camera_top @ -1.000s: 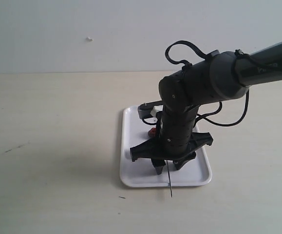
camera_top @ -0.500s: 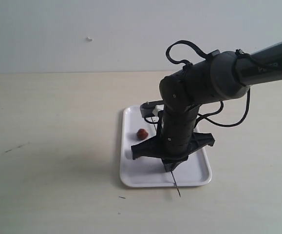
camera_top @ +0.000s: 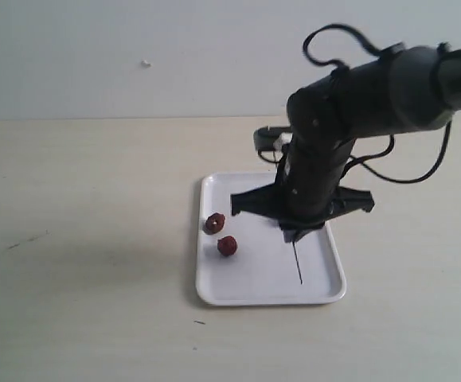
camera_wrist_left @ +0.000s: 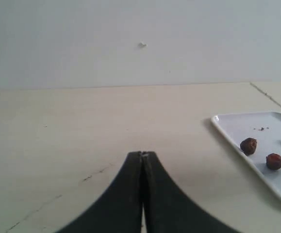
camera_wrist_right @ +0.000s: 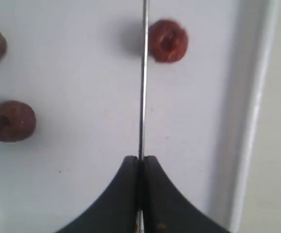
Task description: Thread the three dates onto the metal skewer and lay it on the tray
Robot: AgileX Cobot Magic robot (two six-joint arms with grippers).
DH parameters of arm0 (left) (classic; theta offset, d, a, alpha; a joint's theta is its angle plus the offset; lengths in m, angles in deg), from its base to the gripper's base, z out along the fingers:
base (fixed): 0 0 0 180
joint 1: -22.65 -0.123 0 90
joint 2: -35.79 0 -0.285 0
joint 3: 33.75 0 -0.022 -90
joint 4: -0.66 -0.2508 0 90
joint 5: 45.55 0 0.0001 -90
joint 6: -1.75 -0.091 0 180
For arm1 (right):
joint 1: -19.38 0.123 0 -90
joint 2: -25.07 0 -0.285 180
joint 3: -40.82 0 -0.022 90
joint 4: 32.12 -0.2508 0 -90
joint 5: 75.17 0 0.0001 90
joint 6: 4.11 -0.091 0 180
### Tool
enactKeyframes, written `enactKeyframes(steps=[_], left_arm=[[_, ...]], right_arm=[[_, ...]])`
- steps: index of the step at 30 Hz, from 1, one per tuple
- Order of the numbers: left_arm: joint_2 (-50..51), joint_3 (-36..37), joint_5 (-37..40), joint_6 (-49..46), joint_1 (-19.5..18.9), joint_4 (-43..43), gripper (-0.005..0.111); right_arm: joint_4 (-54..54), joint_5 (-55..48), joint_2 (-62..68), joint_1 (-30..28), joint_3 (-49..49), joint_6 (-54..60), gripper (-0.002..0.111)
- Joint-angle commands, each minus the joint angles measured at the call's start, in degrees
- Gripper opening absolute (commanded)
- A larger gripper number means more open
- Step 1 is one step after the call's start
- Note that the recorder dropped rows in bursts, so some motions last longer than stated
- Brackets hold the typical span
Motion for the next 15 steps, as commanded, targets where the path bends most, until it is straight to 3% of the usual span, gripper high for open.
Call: enactKeyframes(steps=[1, 8, 15], left_arm=[[-0.4, 0.0, 0.1, 0.0, -0.1, 0.4, 0.000], [-0.4, 0.0, 0.1, 0.0, -0.1, 0.4, 0.000], [-0.4, 0.0, 0.0, -0.2, -0.1, -1.4, 0.000]], right_arm=[[2.3, 0.0, -8.3, -1.9, 0.0, 6.4, 0.000], [11.0, -2.7, -18.3, -1.9, 0.0, 23.4, 0.000], [21.7, 1.0, -20.0, -2.6, 0.0, 23.1, 0.000]])
